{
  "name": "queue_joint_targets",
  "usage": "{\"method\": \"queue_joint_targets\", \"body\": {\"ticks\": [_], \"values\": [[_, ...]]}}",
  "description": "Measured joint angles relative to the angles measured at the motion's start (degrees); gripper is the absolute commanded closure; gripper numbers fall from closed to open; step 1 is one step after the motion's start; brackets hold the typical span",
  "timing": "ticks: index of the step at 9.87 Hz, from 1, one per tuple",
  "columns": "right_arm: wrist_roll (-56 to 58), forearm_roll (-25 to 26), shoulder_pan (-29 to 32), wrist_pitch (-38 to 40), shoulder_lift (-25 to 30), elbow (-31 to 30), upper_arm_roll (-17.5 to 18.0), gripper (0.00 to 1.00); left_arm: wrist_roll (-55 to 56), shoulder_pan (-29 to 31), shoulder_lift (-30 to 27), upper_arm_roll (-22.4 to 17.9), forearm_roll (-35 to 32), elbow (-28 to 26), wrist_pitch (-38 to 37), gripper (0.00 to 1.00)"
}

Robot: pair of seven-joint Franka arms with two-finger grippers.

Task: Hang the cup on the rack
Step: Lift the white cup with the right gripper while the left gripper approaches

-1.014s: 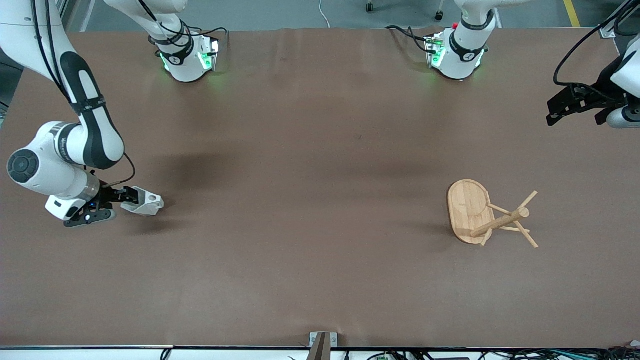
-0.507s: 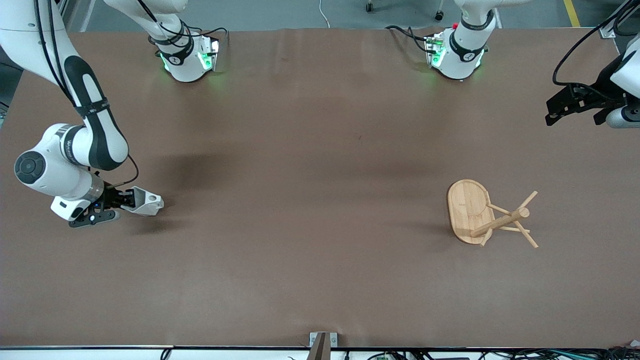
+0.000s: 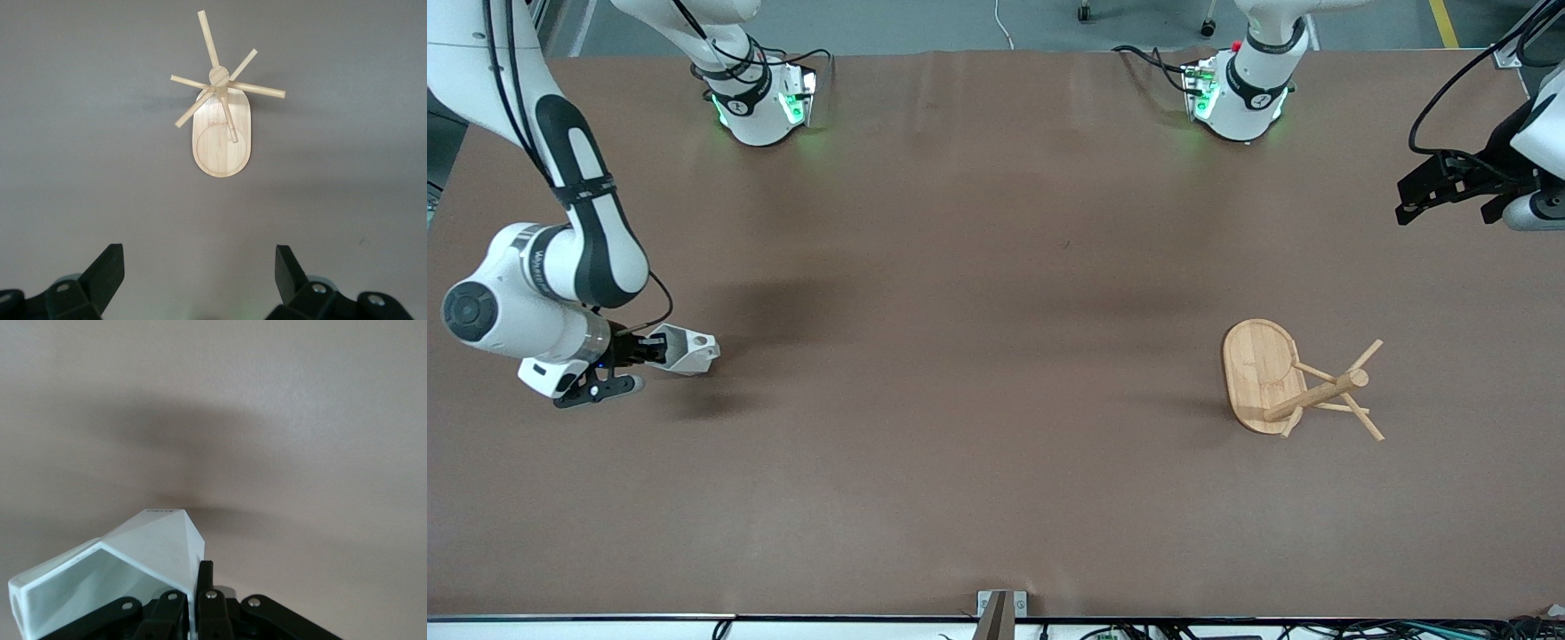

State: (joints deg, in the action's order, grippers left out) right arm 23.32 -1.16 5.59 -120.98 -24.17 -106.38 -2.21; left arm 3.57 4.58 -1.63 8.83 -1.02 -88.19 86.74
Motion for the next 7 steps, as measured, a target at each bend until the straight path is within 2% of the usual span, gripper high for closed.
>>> {"method": "queue_joint_targets", "body": {"ticks": [1, 2, 4, 7], "values": [[0.0, -0.3, -0.7, 7.1, 0.1, 4.9, 0.2, 0.99, 0.0, 0.0, 0.1, 0.0, 0.0, 0.0, 0.0, 0.0], [-0.2, -4.1, -1.8, 14.1, 0.2, 9.2, 0.7, 0.99, 0.0, 0.0, 0.1, 0.0, 0.9, 0.0, 0.0, 0.0], [-0.3, -20.1, -3.7, 22.6, 0.3, 12.5, 1.5, 0.99, 0.0, -0.1, 0.4, 0.0, 4.8, 0.0, 0.0, 0.0], [-2.1, -43.7, -9.0, 24.2, -0.3, 11.6, 1.8, 1.0, -0.1, -2.1, 0.6, 1.4, 13.3, 0.0, 0.2, 0.0]]}}
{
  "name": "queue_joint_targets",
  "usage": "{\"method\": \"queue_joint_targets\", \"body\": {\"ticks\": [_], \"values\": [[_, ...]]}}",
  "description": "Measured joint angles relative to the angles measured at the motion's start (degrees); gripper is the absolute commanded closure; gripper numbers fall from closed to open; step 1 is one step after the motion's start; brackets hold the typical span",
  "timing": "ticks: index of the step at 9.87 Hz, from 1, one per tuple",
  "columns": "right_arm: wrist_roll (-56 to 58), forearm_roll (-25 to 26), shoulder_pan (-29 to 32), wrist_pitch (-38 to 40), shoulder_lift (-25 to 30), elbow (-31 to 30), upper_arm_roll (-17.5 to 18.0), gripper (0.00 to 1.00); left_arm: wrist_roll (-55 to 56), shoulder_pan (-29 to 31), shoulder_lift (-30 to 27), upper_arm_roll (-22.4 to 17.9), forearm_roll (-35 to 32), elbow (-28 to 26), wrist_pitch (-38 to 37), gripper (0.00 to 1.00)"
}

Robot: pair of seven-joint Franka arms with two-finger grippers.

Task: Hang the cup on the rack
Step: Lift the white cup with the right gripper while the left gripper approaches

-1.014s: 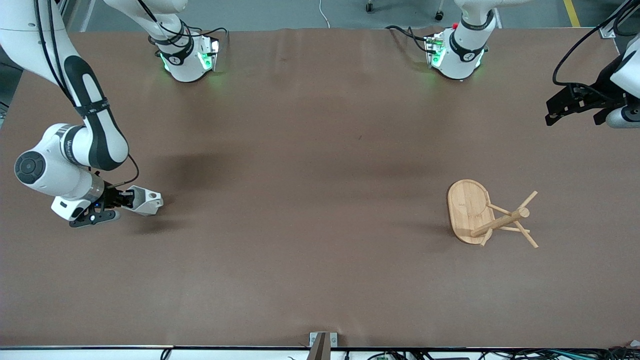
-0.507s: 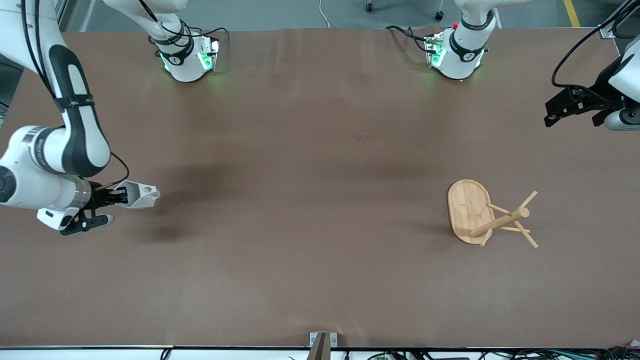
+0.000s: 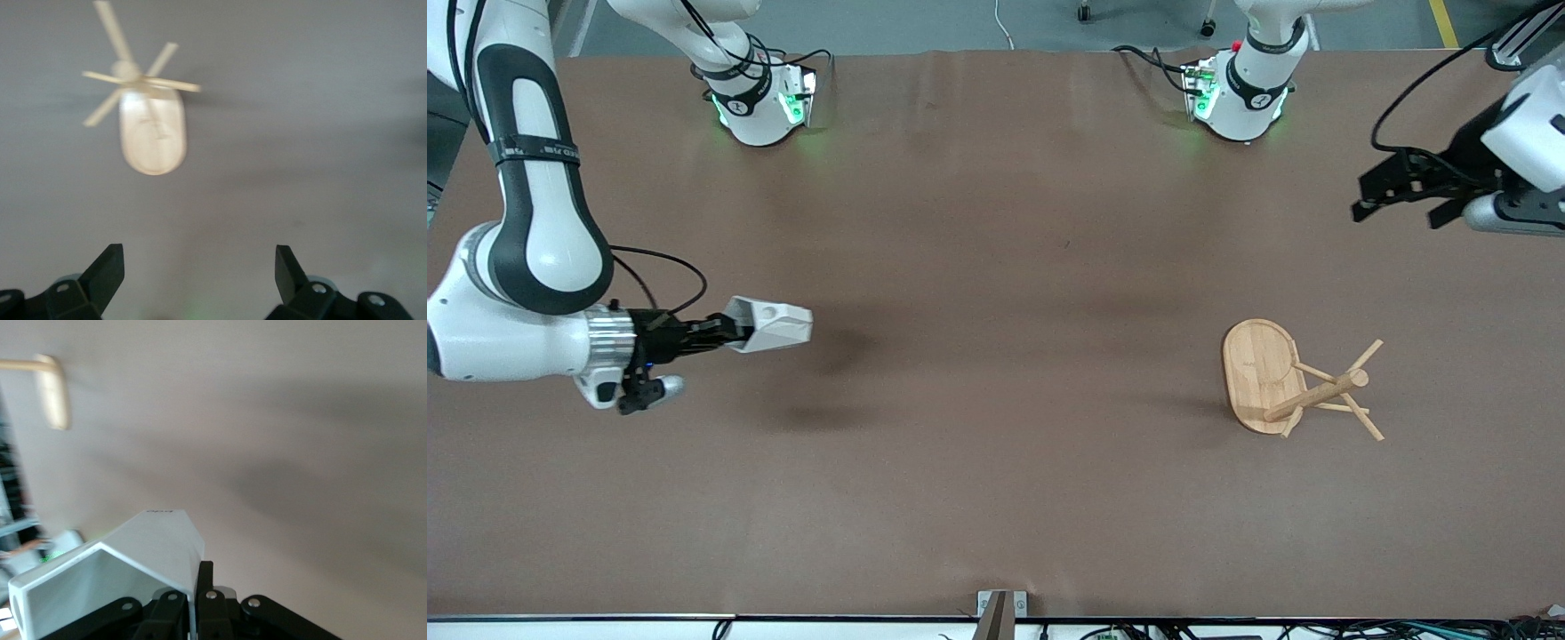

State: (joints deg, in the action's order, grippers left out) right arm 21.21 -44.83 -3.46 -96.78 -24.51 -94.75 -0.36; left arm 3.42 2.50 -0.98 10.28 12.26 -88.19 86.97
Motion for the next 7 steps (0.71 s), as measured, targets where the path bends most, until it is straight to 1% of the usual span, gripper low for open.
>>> {"method": "queue_joint_targets", "body": {"ticks": [1, 2, 3, 4, 5, 7], "values": [[-0.6, -7.4, -3.1, 0.0, -0.1, -1.0, 0.1, 1.0, 0.0, -1.2, 0.0, 1.3, 2.3, 0.0, 0.0, 0.0], [-1.5, -14.0, -6.5, -0.2, -0.2, -2.2, 0.2, 1.0, 0.0, -2.3, 0.0, 3.9, 3.6, 0.1, 0.0, 0.0], [-2.6, -19.4, -9.8, -0.4, -0.3, -2.7, 0.2, 1.0, -0.3, -2.8, 0.0, 7.2, 5.8, 0.1, 0.6, 0.0], [-3.3, -23.9, -12.7, -0.5, -0.3, -2.8, 0.3, 0.99, -1.3, -3.1, 0.0, 11.0, 7.7, 0.1, 2.3, 0.0], [-4.5, -28.3, -15.0, -0.5, -0.3, -2.9, 0.3, 0.99, -3.1, -3.2, 0.0, 14.6, 7.9, 0.1, 4.6, 0.0], [-7.5, -35.1, -18.6, -0.4, -0.3, -2.9, 0.3, 0.99, -11.2, -3.2, 0.0, 20.5, 7.9, -1.3, 10.0, 0.0]]}}
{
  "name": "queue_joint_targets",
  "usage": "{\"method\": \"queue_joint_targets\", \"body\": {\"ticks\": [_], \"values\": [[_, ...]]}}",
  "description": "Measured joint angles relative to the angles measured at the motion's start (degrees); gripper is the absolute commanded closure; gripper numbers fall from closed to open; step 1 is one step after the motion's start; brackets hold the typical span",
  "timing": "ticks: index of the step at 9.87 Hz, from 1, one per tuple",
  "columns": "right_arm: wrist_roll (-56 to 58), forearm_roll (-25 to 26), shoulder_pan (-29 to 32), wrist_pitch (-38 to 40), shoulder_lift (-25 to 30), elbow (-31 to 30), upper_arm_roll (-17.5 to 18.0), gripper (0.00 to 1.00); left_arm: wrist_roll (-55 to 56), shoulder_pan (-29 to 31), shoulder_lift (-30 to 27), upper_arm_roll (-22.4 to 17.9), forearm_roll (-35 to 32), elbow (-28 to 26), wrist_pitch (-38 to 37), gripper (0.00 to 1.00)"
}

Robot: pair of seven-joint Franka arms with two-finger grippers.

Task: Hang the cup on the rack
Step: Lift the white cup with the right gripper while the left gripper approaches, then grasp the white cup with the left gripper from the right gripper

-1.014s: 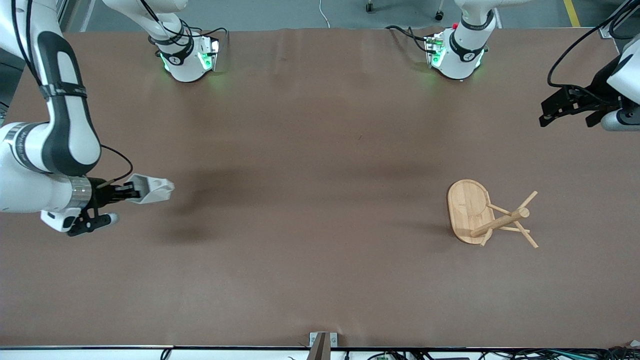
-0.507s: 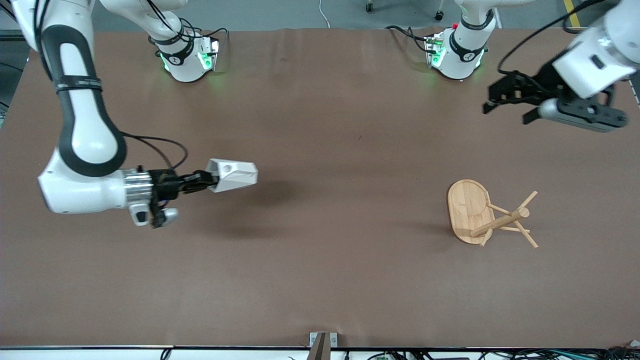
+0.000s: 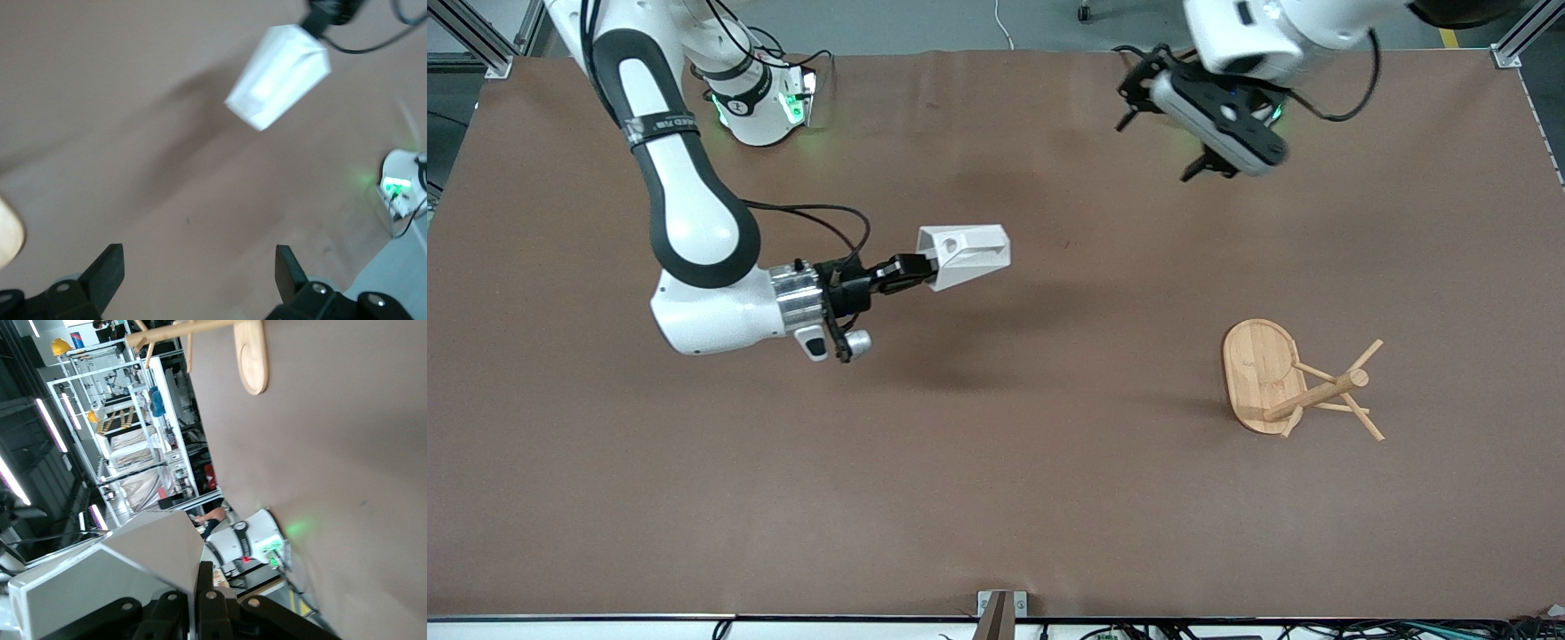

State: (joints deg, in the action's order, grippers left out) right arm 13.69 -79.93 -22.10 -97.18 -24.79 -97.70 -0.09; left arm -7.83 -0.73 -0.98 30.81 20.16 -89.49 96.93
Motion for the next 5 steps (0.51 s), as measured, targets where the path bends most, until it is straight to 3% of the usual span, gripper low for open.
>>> {"method": "queue_joint_targets", "body": {"ticks": [2, 5], "values": [[-1.1, -3.7, -2.1, 1.1, 0.0, 0.0, 0.4, 0.99, -9.7, 0.0, 0.1, 2.2, 0.0, -2.5, 7.0, 0.0], [-1.9, -4.8, -2.1, 4.2, 0.0, -0.2, 1.1, 0.99, -19.6, 0.0, 1.8, 4.2, 0.1, -3.7, 14.2, 0.0]]}}
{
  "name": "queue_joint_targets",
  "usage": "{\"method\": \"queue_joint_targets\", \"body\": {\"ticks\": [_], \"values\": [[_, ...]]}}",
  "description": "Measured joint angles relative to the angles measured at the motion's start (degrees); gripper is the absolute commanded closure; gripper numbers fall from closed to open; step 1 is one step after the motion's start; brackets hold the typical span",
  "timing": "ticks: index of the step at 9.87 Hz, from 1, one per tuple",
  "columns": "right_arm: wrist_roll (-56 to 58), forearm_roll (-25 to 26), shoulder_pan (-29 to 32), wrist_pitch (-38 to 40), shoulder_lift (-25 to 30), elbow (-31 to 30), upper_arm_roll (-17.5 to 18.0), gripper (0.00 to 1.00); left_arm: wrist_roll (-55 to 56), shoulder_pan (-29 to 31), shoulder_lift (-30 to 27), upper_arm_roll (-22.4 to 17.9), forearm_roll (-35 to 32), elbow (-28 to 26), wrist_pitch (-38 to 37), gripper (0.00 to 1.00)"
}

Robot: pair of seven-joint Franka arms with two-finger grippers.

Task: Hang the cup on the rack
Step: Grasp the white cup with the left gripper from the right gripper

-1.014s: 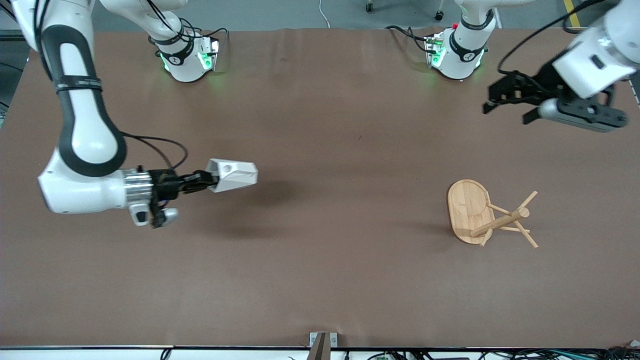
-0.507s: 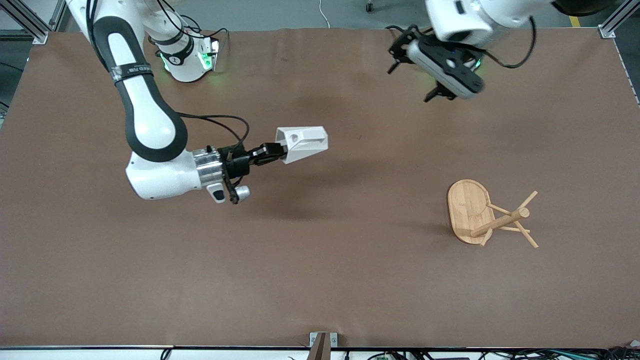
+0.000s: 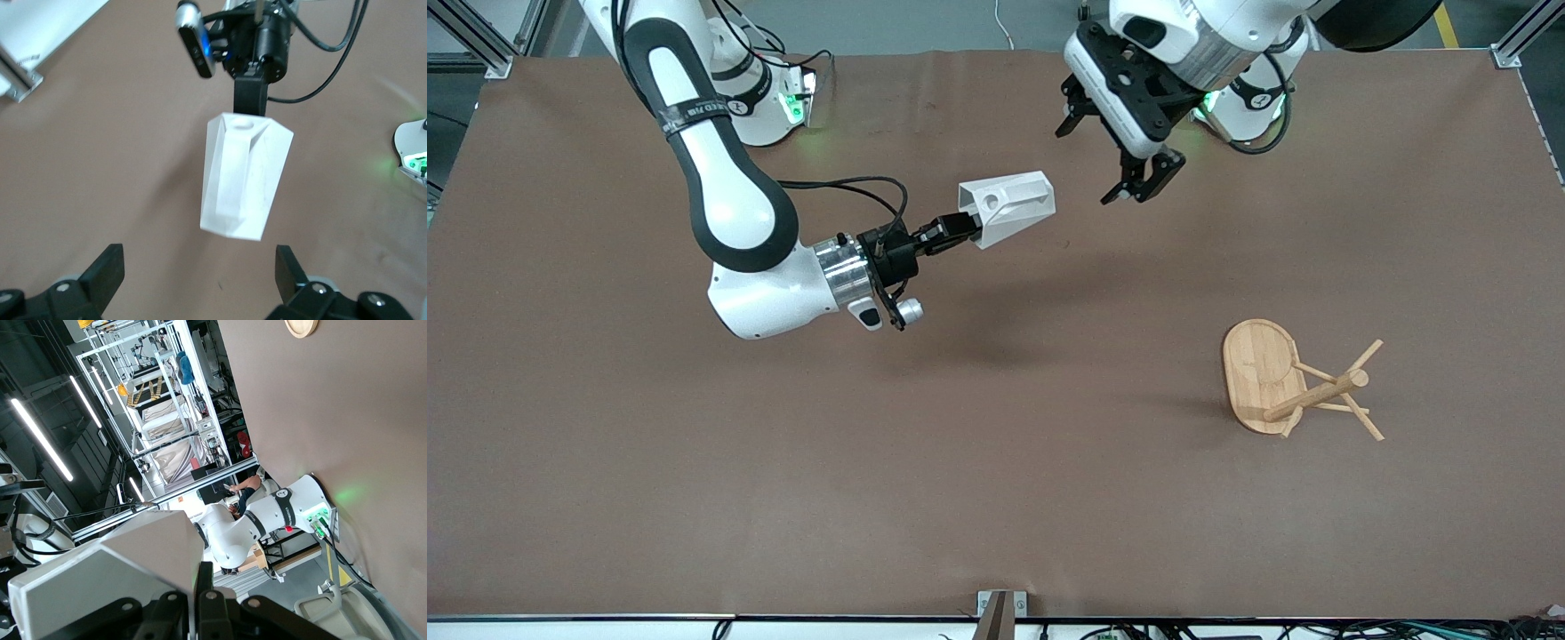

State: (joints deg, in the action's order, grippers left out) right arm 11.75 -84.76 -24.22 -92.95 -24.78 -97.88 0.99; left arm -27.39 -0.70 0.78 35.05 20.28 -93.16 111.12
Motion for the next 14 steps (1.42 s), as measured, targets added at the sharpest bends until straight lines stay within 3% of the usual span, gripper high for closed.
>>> {"method": "queue_joint_targets", "body": {"ticks": [6, 14], "values": [[0.0, -2.2, 0.0, 0.2, 0.0, -0.3, 0.5, 0.99, -2.1, -1.7, 4.9, 2.3, 0.1, -0.1, 1.2, 0.0], [0.0, -3.5, -0.1, 0.1, 0.0, -0.3, 0.9, 0.99, 4.6, -6.0, 9.2, 2.4, -8.6, 1.3, 1.4, 0.0]]}}
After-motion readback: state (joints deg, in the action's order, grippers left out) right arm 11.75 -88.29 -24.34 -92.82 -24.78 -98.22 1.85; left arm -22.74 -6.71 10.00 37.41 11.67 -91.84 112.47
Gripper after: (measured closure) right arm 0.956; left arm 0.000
